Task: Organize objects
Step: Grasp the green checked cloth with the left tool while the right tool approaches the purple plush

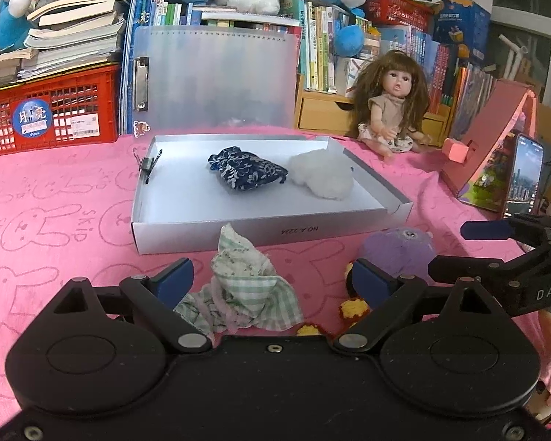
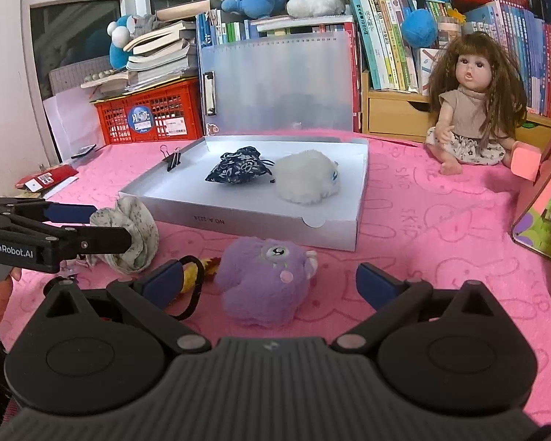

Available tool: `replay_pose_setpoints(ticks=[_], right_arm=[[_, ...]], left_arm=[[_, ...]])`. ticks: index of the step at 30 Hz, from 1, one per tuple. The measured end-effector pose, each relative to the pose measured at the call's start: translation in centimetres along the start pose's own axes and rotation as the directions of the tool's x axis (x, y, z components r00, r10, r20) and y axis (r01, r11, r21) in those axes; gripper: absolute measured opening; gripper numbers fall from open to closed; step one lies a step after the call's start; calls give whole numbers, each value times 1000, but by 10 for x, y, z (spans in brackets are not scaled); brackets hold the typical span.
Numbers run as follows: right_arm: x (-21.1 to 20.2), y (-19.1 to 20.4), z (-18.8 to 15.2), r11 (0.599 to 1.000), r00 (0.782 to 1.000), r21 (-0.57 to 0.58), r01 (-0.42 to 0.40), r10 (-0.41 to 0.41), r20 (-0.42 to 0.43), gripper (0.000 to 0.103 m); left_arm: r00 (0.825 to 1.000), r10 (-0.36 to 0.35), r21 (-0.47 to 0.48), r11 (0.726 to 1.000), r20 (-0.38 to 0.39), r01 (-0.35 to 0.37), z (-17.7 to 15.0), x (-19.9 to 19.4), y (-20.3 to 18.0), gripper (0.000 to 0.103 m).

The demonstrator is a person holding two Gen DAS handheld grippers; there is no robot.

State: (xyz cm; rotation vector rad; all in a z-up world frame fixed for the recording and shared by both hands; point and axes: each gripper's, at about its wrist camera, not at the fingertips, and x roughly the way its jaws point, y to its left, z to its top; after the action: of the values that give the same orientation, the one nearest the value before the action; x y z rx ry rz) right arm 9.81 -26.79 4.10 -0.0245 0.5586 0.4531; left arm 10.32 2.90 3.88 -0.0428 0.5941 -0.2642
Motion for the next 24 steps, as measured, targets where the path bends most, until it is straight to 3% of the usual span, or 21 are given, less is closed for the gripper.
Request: replay_pose_setpoints(ticks=[16,24], right_arm=[[17,0,-6,999,999,-33,33,-34,-29,103],[23,7,-8,995,997,-82,61,-63,-33,103]], left_arm=[[1000,6,25,1000,22,-6,-9,-13,7,95],[999,36,28,999,-7,-36,-18,-11,14,95]])
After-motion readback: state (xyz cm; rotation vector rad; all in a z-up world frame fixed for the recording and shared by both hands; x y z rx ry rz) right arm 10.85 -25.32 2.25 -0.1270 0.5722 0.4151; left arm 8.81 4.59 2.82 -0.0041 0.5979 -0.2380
